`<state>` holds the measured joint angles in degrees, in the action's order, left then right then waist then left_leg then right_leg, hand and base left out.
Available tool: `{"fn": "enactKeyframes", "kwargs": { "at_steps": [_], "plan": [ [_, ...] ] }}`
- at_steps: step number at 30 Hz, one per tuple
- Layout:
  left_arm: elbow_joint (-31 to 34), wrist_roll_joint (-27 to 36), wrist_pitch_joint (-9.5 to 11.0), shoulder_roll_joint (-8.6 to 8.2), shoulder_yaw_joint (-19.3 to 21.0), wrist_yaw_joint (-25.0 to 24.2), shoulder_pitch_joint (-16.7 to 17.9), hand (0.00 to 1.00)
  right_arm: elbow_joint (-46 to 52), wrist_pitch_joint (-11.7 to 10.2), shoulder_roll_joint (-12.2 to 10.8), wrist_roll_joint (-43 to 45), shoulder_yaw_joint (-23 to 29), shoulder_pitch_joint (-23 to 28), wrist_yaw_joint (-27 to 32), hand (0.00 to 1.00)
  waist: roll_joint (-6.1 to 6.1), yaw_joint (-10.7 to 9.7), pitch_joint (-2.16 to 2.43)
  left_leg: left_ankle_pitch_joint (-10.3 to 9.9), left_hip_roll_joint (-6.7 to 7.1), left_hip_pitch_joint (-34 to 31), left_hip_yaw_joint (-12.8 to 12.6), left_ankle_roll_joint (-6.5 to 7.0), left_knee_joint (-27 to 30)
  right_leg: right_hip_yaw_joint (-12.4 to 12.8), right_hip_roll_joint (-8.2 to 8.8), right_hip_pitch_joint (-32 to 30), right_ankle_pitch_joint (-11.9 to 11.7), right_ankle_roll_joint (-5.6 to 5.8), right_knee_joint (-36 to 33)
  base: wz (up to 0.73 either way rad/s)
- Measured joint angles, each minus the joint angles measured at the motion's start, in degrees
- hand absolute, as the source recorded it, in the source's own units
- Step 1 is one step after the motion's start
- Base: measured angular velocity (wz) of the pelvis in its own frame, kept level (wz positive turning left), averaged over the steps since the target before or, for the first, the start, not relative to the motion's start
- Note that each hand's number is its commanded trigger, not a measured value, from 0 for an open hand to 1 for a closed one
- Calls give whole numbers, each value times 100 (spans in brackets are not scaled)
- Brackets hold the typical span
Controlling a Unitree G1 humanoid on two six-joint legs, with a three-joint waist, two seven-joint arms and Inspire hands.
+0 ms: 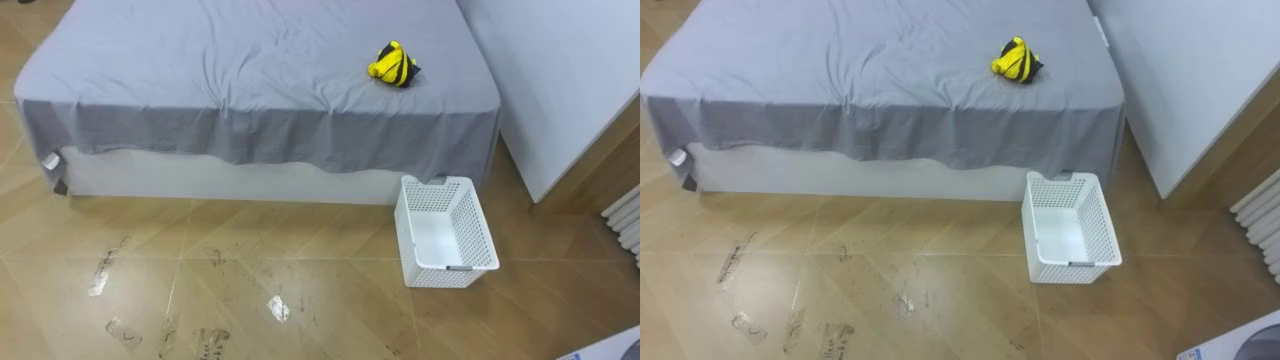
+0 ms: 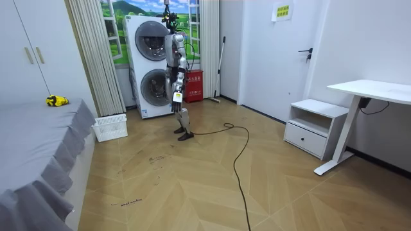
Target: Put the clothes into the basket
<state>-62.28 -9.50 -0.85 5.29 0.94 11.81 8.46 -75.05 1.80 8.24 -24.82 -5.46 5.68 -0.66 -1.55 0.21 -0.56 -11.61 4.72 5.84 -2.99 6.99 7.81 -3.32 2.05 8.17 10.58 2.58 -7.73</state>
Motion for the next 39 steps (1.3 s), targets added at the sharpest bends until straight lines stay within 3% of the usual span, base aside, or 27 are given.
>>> {"fn": "enactKeyframes", "kwargs": {
  "at_steps": [10, 14, 23, 26, 27, 31, 32, 33, 34, 35, 36, 37, 38, 39],
  "plan": [
    [-3, -30, 11, 13, 1, 3, -12, 0, -1, -2, -3, -7, -10, -7, -36, 0, -19, 7, -33, -5, -3, 73, 5, -4, -9, 1, -5, 54, -1, -1, -7, 0],
    [-2, -22, 10, 19, -21, 3, -9, 0, -1, 8, -4, -50, -6, -6, -15, 0, -36, -3, 2, -10, -5, 20, 5, -7, -2, -1, -7, -4, -2, -3, -27, 0],
    [-40, 154, 13, 29, 3, 2, 15, 0, 2, 7, -7, 64, 15, -3, -126, 0, -54, -11, 17, -40, -27, 73, 5, -11, 35, -62, -13, 31, 11, -22, -14, 0],
    [-37, 378, 12, 49, 4, 2, 46, 0, 4, 18, -6, -40, -2, 10, -138, 0, -54, 17, 20, -310, -135, -71, -90, -57, 520, -183, -91, -2, 97, -156, -165, -13],
    [-39, 451, 12, 82, 43, 2, 99, 0, 1, 26, -14, -42, -5, 0, -144, 0, -22, 54, 6, -452, -214, -138, -163, -110, 769, -210, -156, -6, 155, -245, -244, -30],
    [-60, 776, 15, 138, 256, 6, 209, 0, 11, -6, -38, -61, 4, -3, -202, 0, -12, 22, 9, -858, -498, -546, -320, -338, 1697, -407, -332, -152, 452, -398, -614, -20],
    [-83, 776, 17, 153, 267, 7, 208, 0, 14, -16, -38, -85, 0, -4, -204, 0, 5, 15, 17, -881, -515, -654, -349, -388, 1878, -444, -351, -179, 471, -427, -655, 7],
    [-89, 795, 22, 190, 275, 8, 173, 0, 10, -60, -43, -228, -3, 17, -206, 0, 6, -60, 20, -838, -616, -987, -534, -519, 2529, -430, -324, -250, 590, -515, -752, 31],
    [-99, 981, 84, 253, 285, 38, 184, 0, -5, -57, -41, -285, 1, 45, -196, 0, -67, -106, -35, -569, -707, -1605, -543, -663, 3546, -437, -292, -260, 698, -558, -875, 22],
    [-105, 1046, 135, 268, 263, 48, 242, 0, -9, -49, -14, -296, -3, 52, -189, 0, -42, -67, -29, -518, -659, -1815, -459, -588, 3783, -399, -251, -248, 745, -567, -946, -5],
    [-170, 1112, 172, 273, 86, 51, 304, 0, 7, -50, 42, -342, -18, 69, -179, 0, -32, -41, -7, -544, -477, -2122, -354, -540, 3411, -305, -148, -233, 829, -550, -1016, -30],
    [-216, 1119, 166, 254, 33, 51, 348, 0, 16, -50, 71, -373, -17, 69, -183, 0, -26, -33, -7, -497, -424, -2261, -335, -585, 3082, -274, -111, -244, 874, -519, -1018, -40],
    [-244, 1107, 161, 200, -23, 49, 493, 0, 26, -45, 111, -373, -15, 95, -197, 0, -18, -7, 13, -257, -384, -2508, -294, -746, 2180, -226, -47, -192, 949, -455, -1006, -37],
    [-261, 1106, 144, 157, -29, 45, 608, 0, 53, -43, 139, -365, -19, 151, -200, 0, 44, 27, 2, -6, -416, -2686, -297, -777, 1407, -233, -43, -101, 1019, -455, -981, -34]
  ]
}}
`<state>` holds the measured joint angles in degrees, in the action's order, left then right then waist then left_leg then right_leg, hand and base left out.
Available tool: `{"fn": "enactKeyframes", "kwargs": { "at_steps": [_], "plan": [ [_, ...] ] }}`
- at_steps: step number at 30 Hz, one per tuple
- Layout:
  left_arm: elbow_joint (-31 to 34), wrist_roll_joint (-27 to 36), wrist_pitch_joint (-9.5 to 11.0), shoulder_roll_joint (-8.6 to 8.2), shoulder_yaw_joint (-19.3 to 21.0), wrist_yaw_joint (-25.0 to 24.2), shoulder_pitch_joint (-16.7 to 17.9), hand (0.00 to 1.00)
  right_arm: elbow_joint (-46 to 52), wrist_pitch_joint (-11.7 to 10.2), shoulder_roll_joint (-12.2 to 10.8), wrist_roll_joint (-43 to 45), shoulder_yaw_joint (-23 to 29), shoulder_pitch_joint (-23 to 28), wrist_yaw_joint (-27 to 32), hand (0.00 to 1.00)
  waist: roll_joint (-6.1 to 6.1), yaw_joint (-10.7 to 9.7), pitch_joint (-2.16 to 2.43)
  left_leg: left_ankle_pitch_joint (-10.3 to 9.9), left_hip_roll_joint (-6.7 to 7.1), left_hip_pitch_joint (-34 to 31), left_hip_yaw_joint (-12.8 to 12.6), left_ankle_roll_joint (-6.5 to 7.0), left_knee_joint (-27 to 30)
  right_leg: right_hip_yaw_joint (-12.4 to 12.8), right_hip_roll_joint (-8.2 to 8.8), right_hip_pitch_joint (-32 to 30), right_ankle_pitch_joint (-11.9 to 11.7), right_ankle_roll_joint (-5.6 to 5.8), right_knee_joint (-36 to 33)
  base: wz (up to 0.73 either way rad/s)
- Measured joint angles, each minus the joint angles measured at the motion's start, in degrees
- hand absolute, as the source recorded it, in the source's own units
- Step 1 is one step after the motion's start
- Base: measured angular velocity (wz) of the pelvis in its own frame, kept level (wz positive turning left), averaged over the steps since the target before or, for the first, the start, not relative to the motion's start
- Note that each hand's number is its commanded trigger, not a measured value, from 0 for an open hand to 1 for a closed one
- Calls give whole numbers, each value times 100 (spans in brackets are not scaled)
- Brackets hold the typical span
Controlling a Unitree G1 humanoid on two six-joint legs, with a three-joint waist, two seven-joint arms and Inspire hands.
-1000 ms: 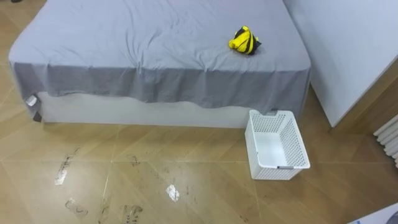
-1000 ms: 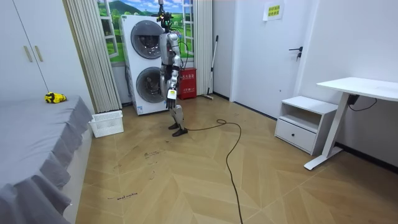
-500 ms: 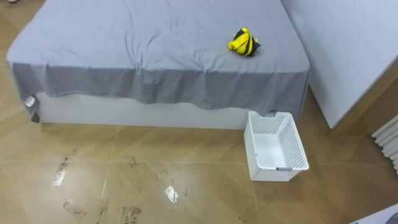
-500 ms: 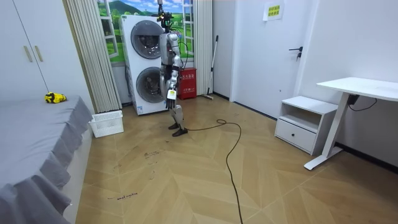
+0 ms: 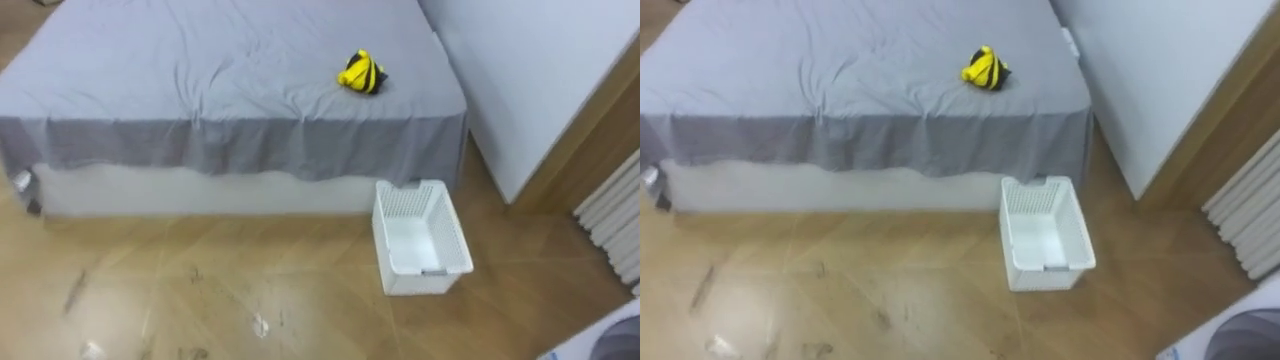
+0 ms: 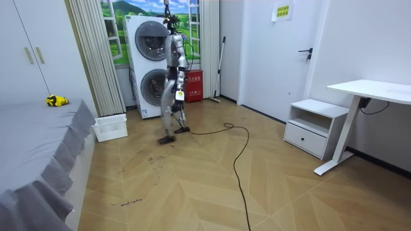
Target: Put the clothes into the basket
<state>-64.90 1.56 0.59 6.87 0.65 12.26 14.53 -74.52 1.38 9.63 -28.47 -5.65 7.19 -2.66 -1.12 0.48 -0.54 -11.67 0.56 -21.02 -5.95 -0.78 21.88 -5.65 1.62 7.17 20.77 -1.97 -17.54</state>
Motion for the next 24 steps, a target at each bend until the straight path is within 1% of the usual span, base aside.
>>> {"fn": "enactKeyframes", "kwargs": {
  "at_steps": [1, 2, 3, 4, 5, 6, 7, 8, 9, 10, 11, 12, 13, 14, 15, 16, 17, 18, 19, 20, 21, 22, 23, 24],
  "plan": [
    [-3, -1, -24, -13, 9, -10, 51, 0, 7, 2, 7, 3, 0, 30, 0, 0, 16, 8, 5, 109, -33, -71, -2, 0, -333, 2, 0, 50, 58, -2, -3, -25],
    [-3, 5, -48, -25, 16, -46, 160, 0, 52, 12, 8, 23, 4, 110, 1, 0, 47, 0, 3, 277, -125, -130, -31, 7, -802, 41, 10, 196, 202, -6, -12, -27],
    [-25, 6, -56, -54, 24, -75, 243, 0, 97, 57, 7, 101, 4, 144, 8, 0, 49, -8, 10, 493, -224, -160, -47, 32, -971, 96, 51, 370, 343, -28, -23, -26],
    [-39, 6, -71, -68, 23, -95, 246, 0, 118, 78, 6, 130, 11, 151, 15, 0, 31, -20, 14, 686, -244, -197, -64, 51, -897, 106, 100, 444, 431, -13, -19, -27],
    [-32, 4, -66, -111, 15, -174, 210, 0, 170, 119, 11, 151, 19, 145, 31, 0, -20, -2, -6, 1051, -234, -302, -188, 65, -723, 168, 269, 592, 599, 69, -2, -28],
    [-32, 2, -35, -164, 14, -240, 154, 0, 220, 125, 19, 163, 32, 144, 66, 0, -97, 69, 19, 1364, -103, -347, -369, 198, -488, 234, 524, 690, 738, 163, 33, -33],
    [-28, -6, -4, -178, 13, -272, 123, 0, 270, 124, 19, 162, 52, 145, 77, 0, -163, 106, 37, 1440, -9, -387, -451, 269, -318, 257, 677, 742, 797, 225, 58, -38],
    [-37, 4, 72, -188, 14, -288, 44, 0, 390, 112, 1, 162, 131, 147, 76, 0, -222, 112, 64, 1357, 208, -491, -492, 431, 141, 290, 889, 813, 838, 258, -82, -28],
    [-58, 4, 133, -170, 18, -287, -5, 0, 476, 114, -29, 171, 160, 118, 81, 0, -267, 118, 17, 964, 412, -460, -401, 569, 526, 313, 1055, 630, 745, 316, -916, -15],
    [-38, 13, 217, -120, 30, -286, -132, 0, 580, 105, -78, 165, 212, 131, 85, 0, -239, 107, 28, 671, 527, -270, -389, 615, 707, 370, 1185, 265, 206, 400, -2027, 5],
    [-27, 38, 249, -92, 36, -278, -185, 0, 604, 96, -105, 145, 256, 130, 85, 0, -237, 104, 31, 545, 561, -115, -397, 659, 719, 400, 1223, 128, -227, 420, -2501, 22],
    [23, 66, 295, -45, 26, -247, -327, 0, 653, 67, -121, 84, 257, 121, 76, 0, -210, 126, 41, 333, 642, 224, -306, 719, 625, 407, 1229, -121, -1359, 439, -3177, 20],
    [124, 31, 383, -26, 26, -198, -481, 0, 815, 50, -119, 109, 255, 76, 65, 0, -100, 155, 76, 139, 646, 543, -169, 795, 439, 396, 1173, -465, -1949, 437, -3681, 12],
    [142, 13, 432, -39, 27, -153, -565, 0, 849, 26, -124, 133, 246, -19, 56, 0, -49, 167, 48, 82, 619, 705, -98, 784, 358, 359, 1070, -709, -1702, 350, -3896, 5],
    [147, 2, 499, -55, 28, -94, -710, 0, 1036, -17, -150, 100, 238, -108, 43, 0, 7, 137, -6, 49, 556, 1096, 37, 740, 97, 196, 844, -1181, -1114, 234, -4155, 19],
    [191, 14, 555, -38, -27, -62, -843, 0, 1317, -69, -168, 61, 239, -139, 30, 0, 66, 103, -24, 16, 491, 1469, 156, 730, -166, -32, 611, -1622, -646, 153, -4045, 29],
    [240, 14, 580, -34, -107, -60, -877, 0, 1429, -87, -177, 76, 240, -165, 11, 0, 76, 68, -30, -17, 471, 1624, 244, 728, -265, -105, 488, -1849, -489, 139, -3849, 45],
    [337, 53, 606, -30, -316, -61, -968, 0, 1625, -165, -192, 80, 219, -188, 8, 0, 106, 18, -45, -125, 410, 1866, 389, 710, -386, -190, 250, -2200, -337, 129, -3153, 43],
    [398, 86, 604, -31, -445, -62, -988, 0, 1690, -203, -204, 73, 214, -200, 17, 0, 111, -17, -38, -181, 383, 1986, 469, 699, -444, -246, 175, -2316, -348, 125, -2669, 54],
    [524, 123, 601, -65, -678, -71, -984, 0, 1709, -300, -227, 81, 218, -277, 14, 0, 104, -45, -38, -303, 328, 2280, 531, 666, -623, -235, 52, -2476, -541, 116, -1512, 44],
    [536, 121, 596, -153, -803, -100, -1001, 0, 1711, -344, -241, 99, 228, -340, 24, 0, 122, -39, -35, -434, 279, 2574, 617, 620, -770, -261, -1, -2545, -1092, 94, -468, 51],
    [513, 128, 572, -215, -918, -156, -954, 0, 1724, -399, -263, 115, 225, -339, 62, 0, 148, -40, -10, -555, 189, 2853, 768, 562, -851, -272, -61, -2522, -1763, 63, 85, 44],
    [513, 126, 570, -215, -981, -176, -931, 0, 1725, -436, -282, 111, 225, -340, 74, 0, 112, -28, 16, -622, 136, 2940, 823, 530, -862, -295, -94, -2502, -2023, -42, 196, 39],
    [487, 127, 570, -222, -1030, -184, -919, 0, 1762, -514, -298, 126, 229, -392, 95, 0, 154, 57, 87, -764, -4, 2978, 845, 357, -815, -380, -228, -2428, -2194, -237, 126, 8]
  ]
}}
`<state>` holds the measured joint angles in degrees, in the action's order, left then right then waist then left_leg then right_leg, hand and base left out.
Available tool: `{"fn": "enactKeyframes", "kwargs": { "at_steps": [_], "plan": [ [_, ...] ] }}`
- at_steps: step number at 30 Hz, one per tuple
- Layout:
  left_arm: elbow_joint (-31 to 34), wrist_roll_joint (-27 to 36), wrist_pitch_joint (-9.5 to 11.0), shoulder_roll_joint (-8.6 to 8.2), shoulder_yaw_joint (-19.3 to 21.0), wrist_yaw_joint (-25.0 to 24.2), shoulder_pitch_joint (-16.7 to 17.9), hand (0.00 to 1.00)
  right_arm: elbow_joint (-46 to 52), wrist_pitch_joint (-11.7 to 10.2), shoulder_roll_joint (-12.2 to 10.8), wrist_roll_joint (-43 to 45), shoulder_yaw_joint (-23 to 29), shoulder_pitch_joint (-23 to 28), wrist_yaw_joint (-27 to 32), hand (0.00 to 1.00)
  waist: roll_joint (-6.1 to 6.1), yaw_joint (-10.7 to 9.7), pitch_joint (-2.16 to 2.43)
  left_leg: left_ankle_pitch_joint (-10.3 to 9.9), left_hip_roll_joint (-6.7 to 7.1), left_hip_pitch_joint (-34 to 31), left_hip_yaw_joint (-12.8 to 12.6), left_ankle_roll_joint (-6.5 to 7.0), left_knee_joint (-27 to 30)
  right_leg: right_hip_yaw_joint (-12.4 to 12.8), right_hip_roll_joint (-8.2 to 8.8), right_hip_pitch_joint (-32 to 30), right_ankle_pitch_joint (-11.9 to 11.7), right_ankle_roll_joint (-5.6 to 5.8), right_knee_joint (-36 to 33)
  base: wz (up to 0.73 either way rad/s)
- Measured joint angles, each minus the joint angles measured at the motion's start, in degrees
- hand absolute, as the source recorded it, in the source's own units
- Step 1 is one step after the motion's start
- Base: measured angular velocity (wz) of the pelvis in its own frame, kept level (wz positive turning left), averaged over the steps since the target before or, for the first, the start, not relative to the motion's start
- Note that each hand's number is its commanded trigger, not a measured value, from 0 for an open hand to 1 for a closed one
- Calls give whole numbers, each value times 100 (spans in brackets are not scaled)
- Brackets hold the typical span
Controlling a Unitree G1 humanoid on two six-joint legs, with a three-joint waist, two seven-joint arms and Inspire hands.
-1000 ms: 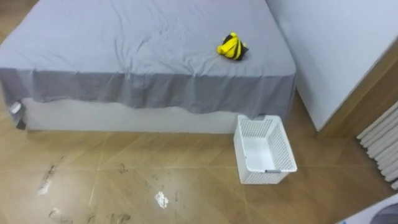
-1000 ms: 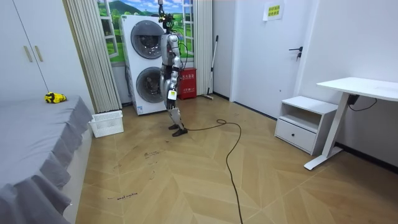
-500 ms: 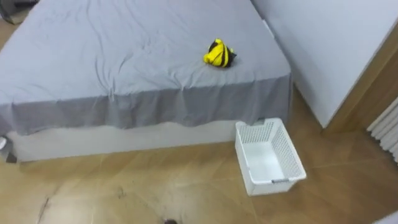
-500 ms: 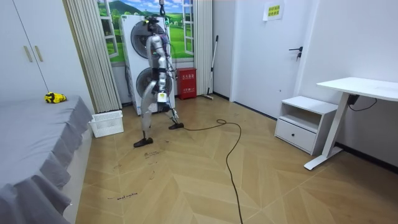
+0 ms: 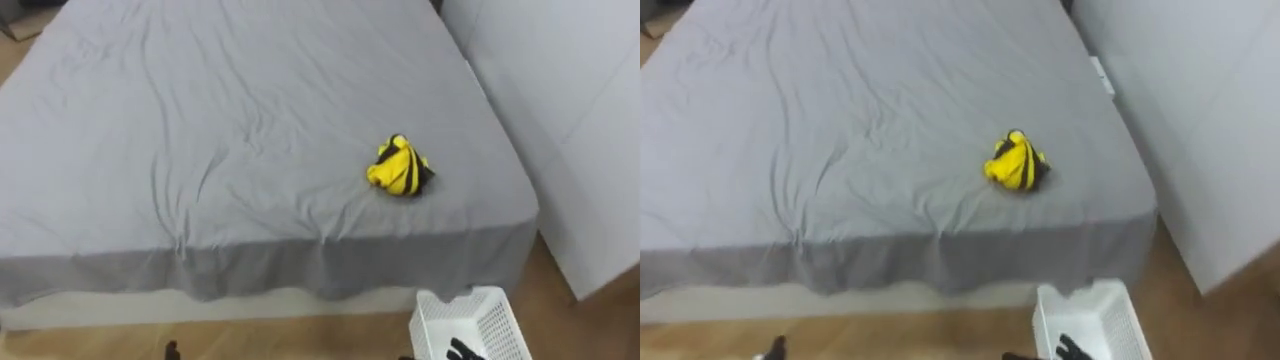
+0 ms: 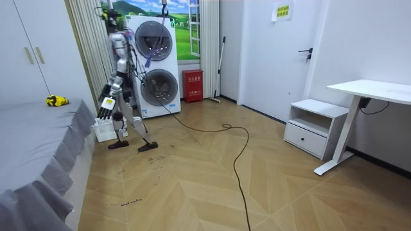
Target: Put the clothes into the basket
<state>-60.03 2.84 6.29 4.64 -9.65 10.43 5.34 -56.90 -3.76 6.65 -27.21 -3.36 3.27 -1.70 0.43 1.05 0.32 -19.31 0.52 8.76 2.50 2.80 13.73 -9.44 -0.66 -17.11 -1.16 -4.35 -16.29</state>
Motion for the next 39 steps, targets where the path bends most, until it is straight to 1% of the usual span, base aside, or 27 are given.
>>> {"fn": "enactKeyframes", "kwargs": {
  "at_steps": [1, 2, 3, 4, 5, 6, 7, 8, 9, 10, 11, 12, 13, 14, 15, 16, 17, 18, 19, 20, 21, 22, 25, 29, 31, 36, 39],
  "plan": [
    [-38, 14, 1, 1, -17, -9, 41, 0, 164, -55, 1, -4, 6, -51, 47, 0, 102, 109, -6, -25, -162, 87, -38, -187, -45, -128, -164, 75, 20, -151, -145, 0],
    [-41, 28, 2, 12, -17, -11, 86, 0, 192, -109, -4, 4, -1, -113, 45, 0, 154, 111, -18, -2, -249, 152, -61, -289, -68, -168, -218, 111, 94, -192, -237, 0],
    [-82, 47, 3, 29, -17, -20, 166, 0, 201, -191, -12, 10, 0, -194, 46, 0, 166, 78, -51, 143, -375, 326, -67, -518, -90, -186, -204, 110, 353, -313, -702, 40],
    [-81, 42, 26, 31, -29, -59, 205, 0, 327, -171, 11, 10, -20, -262, 73, 0, 81, -54, -191, 343, -385, 658, 44, -567, -52, -385, -106, -226, 735, -308, -1734, 51],
    [-48, 72, 70, 58, -5, -78, 292, 0, 488, -154, 22, -10, -53, -206, 99, 0, 61, -70, -144, 339, -435, 700, 83, -564, 84, -405, -175, -276, 810, -212, -1652, 30],
    [5, 157, 203, 212, 34, -87, 421, 0, 777, -138, -33, -32, -142, -191, 107, 0, -93, -11, -90, 236, -352, 603, -105, -716, 724, -430, -179, -192, 279, -171, -865, -11],
    [-73, 152, 197, 200, 70, -92, 487, 0, 872, -164, 67, -40, -206, -211, 78, 0, -25, 26, -121, 112, -466, 500, -199, -812, 1508, -680, -291, 13, 448, -593, -851, -29],
    [-55, 152, 195, 186, 88, -92, 556, 0, 898, -164, 67, -50, -203, -254, 88, 0, 42, 35, -99, 188, -587, 387, -208, -777, 1901, -665, -411, 144, 519, -614, -787, -3],
    [-28, 209, 223, 201, 203, -90, 601, 0, 1003, -201, 38, -120, -202, -256, 136, 0, -11, -55, -115, 423, -693, 82, -229, -824, 2594, -661, -460, 396, 711, -646, -629, 43],
    [-4, 334, 271, 222, 222, -87, 588, 0, 1069, -202, 28, -218, -211, -231, 133, 0, -69, -121, -114, 381, -791, -250, -262, -821, 2989, -685, -464, 605, 784, -628, -449, 60],
    [7, 391, 282, 216, 210, -87, 584, 0, 1096, -202, 39, -243, -209, -209, 144, 0, -92, -139, -105, 343, -806, -384, -293, -807, 3028, -693, -464, 718, 793, -616, -346, 40],
    [92, 431, 294, 205, 191, -87, 570, 0, 1110, -202, 66, -265, -205, -197, 178, 0, -132, -151, -111, 231, -814, -618, -427, -756, 2976, -685, -463, 939, 805, -603, -149, 7],
    [191, 432, 302, 183, 257, -87, 618, 0, 1122, -202, 75, -251, -174, -189, 190, 0, -157, -145, -110, 117, -764, -874, -454, -673, 2834, -627, -462, 1111, 820, -593, 6, -6],
    [253, 435, 315, 176, 284, -87, 653, 0, 1142, -201, 75, -257, -159, -179, 196, 0, -166, -138, -103, 66, -751, -989, -493, -652, 2694, -609, -456, 1149, 830, -575, 77, -13],
    [312, 452, 382, 168, 307, -86, 690, 0, 1299, -199, 88, -254, -139, -103, 231, 0, -181, -91, -97, 35, -677, -1177, -527, -613, 2246, -537, -443, 1237, 877, -516, 161, -37],
    [322, 459, 456, 131, 382, -86, 711, 0, 1503, -198, 102, -258, -121, -38, 237, 0, -221, -21, -104, 44, -608, -1316, -570, -624, 1694, -458, -411, 1263, 879, -517, 172, -45],
    [338, 497, 478, 117, 410, -88, 727, 0, 1592, -198, 105, -256, -121, -26, 238, 0, -237, -10, -112, 76, -568, -1373, -569, -625, 1417, -421, -404, 1272, 865, -542, 183, -46],
    [369, 618, 491, 126, 422, -89, 740, 0, 1725, -207, 107, -256, -144, -3, 243, 0, -221, -16, -75, 290, -535, -1478, -598, -595, 1002, -346, -402, 1306, 853, -552, 235, -47],
    [367, 666, 494, 138, 462, -89, 784, 0, 1740, -212, 108, -252, -211, 11, 232, 0, -264, -9, 15, 683, -471, -1432, -638, -547, 700, -203, -401, 1348, 846, -539, 275, -44],
    [362, 667, 494, 148, 488, -90, 811, 0, 1741, -213, 98, -248, -217, 13, 223, 0, -292, -18, 20, 744, -462, -1345, -637, -521, 568, -146, -398, 1413, 841, -524, 303, -31],
    [345, 664, 493, 162, 508, -100, 897, 0, 1741, -218, 108, -227, -209, 30, 212, 0, -324, -77, 26, 816, -373, -1152, -636, -509, 346, -120, -382, 1517, 830, -501, 420, -14],
    [315, 652, 490, 156, 520, -111, 899, 0, 1746, -237, 171, -200, -200, 40, 220, 0, -340, -82, 9, 847, -357, -989, -707, -505, 169, -59, -380, 1596, 825, -482, 492, -13],
    [271, 658, 493, 135, 539, -129, 940, 0, 1795, -279, 316, -137, -201, 55, 242, 0, -328, -69, -4, 855, -325, -852, -703, -495, -50, -14, -376, 1672, 857, -437, 574, -8],
    [259, 659, 493, 126, 531, -130, 868, 0, 1951, -295, 312, -230, -216, 1, 319, 0, -364, -49, -46, 886, -290, -873, -687, -477, -125, -32, -347, 1624, 896, -412, 569, 5],
    [251, 658, 497, 121, 502, -131, 834, 0, 1947, -296, 306, -243, -233, -70, 428, 0, -404, 49, -69, 888, -272, -940, -640, -474, -146, -89, -329, 1578, 911, -397, 573, 12],
    [218, 547, 525, 126, 486, -147, 662, 0, 1568, -296, 295, -134, -392, -369, 470, 0, -469, 91, -93, 958, -231, -1303, -557, -446, -103, -242, -266, 1287, 917, -386, 568, 19],
    [212, 415, 597, 156, 517, -223, 561, 0, 1114, -305, 336, -104, -368, -743, 538, 0, -450, 96, -79, 1010, -197, -1575, -469, -427, -31, -376, -219, 1081, 897, -380, 555, 21]
  ]
}}
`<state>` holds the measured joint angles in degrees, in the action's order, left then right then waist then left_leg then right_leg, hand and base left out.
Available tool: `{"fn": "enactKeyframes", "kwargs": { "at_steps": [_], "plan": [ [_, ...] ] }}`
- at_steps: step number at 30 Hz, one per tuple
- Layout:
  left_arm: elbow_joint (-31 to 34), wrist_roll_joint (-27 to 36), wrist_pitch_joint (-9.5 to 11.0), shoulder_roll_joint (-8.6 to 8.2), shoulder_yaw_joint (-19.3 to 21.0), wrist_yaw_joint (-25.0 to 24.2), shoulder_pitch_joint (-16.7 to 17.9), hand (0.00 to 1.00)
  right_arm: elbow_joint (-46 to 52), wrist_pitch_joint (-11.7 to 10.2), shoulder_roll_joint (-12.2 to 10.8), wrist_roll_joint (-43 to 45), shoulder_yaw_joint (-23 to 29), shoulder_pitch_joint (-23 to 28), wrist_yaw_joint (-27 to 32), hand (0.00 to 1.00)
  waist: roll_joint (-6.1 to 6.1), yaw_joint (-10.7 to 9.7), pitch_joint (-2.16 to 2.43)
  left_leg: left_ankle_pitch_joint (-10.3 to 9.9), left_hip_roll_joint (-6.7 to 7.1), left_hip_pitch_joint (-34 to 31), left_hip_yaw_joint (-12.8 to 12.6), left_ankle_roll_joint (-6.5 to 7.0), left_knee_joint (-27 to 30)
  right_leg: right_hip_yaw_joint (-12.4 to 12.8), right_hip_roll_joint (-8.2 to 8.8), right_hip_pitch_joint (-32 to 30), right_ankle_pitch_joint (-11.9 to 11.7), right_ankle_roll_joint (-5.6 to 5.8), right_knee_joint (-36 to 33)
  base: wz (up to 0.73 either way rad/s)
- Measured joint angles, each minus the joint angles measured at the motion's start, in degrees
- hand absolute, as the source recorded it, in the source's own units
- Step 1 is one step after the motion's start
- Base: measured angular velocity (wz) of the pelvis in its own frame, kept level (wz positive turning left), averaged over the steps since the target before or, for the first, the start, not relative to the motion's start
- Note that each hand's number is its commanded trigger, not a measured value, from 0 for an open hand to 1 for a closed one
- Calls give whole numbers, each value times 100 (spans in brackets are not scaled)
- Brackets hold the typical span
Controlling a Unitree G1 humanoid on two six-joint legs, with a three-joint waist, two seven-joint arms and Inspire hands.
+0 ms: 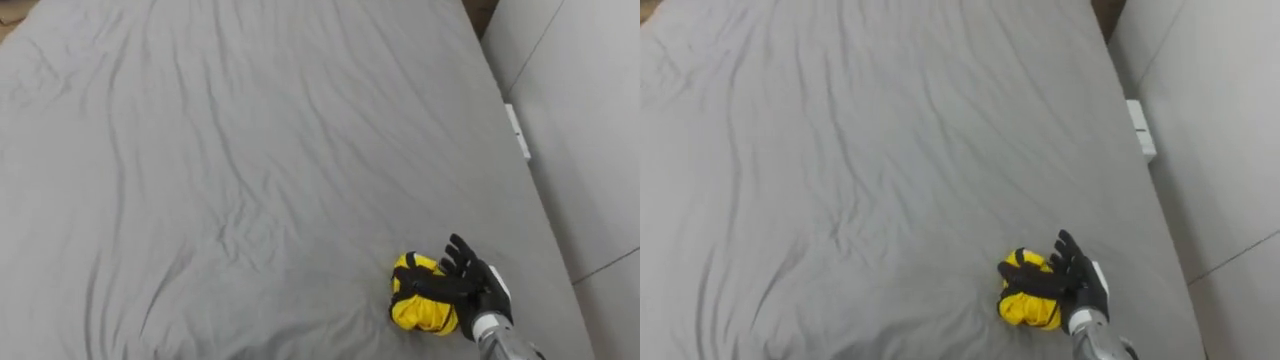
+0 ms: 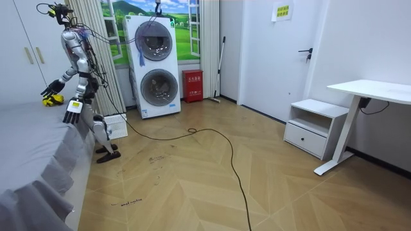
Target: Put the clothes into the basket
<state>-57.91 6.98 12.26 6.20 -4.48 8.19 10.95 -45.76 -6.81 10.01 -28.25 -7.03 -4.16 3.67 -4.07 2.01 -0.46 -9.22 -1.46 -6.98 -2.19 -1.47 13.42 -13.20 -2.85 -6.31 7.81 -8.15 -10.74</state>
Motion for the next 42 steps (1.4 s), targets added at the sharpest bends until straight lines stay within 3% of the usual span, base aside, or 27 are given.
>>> {"fn": "enactKeyframes", "kwargs": {
  "at_steps": [4, 10, 14, 19, 20, 22, 30, 35, 38, 42],
  "plan": [
    [8, -39, 109, 24, -11, -32, -73, 0, -699, -16, 14, 141, 25, -343, 117, 0, -74, 141, -12, 22, 17, -123, 56, 6, 10, -106, 21, -70, -2, 5, 27, 15],
    [-66, -42, 109, 109, 16, -57, -231, 0, -1330, -38, 148, 216, -61, -486, 152, 0, -89, 423, -7, 22, 23, -188, 65, 6, 22, -157, 28, -100, 3, 10, 20, 4],
    [-258, -41, 104, 156, 320, -58, -474, 0, -1965, -114, 185, 627, -48, -723, 140, 0, -94, 410, -4, 62, 32, -343, 77, 17, 20, -313, 64, -194, 2, 9, 13, 22],
    [-604, -13, 79, 243, 316, -58, -789, 0, -2630, -144, 219, 1481, -171, -1020, 126, 0, -142, 445, 3, 76, 90, -385, 197, 40, 21, -417, 107, -187, 20, 41, 36, 13],
    [-651, 9, 71, 250, 314, -58, -831, 0, -2689, -143, 240, 1511, -194, -1027, 131, 15, -141, 452, 2, 80, 97, -386, 197, 46, 19, -422, 114, -189, 23, 46, 35, 7],
    [-686, 20, -16, 276, 303, -58, -899, 0, -2795, -126, 288, 1580, -301, -1093, 175, 100, -143, 474, -1, 92, 123, -389, 194, 65, 14, -431, 145, -193, 36, 74, 23, 0],
    [-704, 19, -159, 332, 308, -58, -1036, 0, -3039, -28, 429, 1782, -299, -1271, 578, 100, -136, 485, -57, 130, 180, -460, 186, 128, -77, -429, 196, -293, 43, 143, 55, 0],
    [-692, 24, -259, 373, 319, -58, -1041, 0, -3043, 63, 503, 1830, -300, -1185, 581, 100, -129, 466, -55, 130, 187, -558, 188, 127, -86, -444, 194, -355, 35, 156, 115, 1],
    [-702, 25, -454, 373, 315, -58, -1042, 0, -3068, 66, 505, 1973, -312, -1109, 582, 100, -119, 448, -49, 130, 186, -580, 205, 127, -140, -469, 193, -393, 35, 156, 116, 2],
    [-809, 35, -492, 351, 252, -56, -1042, 0, -3079, 65, 501, 1988, -303, -910, 585, 100, -104, 396, -42, 130, 179, -566, 248, 127, -215, -560, 193, -385, 35, 157, 114, 11]
  ]
}}
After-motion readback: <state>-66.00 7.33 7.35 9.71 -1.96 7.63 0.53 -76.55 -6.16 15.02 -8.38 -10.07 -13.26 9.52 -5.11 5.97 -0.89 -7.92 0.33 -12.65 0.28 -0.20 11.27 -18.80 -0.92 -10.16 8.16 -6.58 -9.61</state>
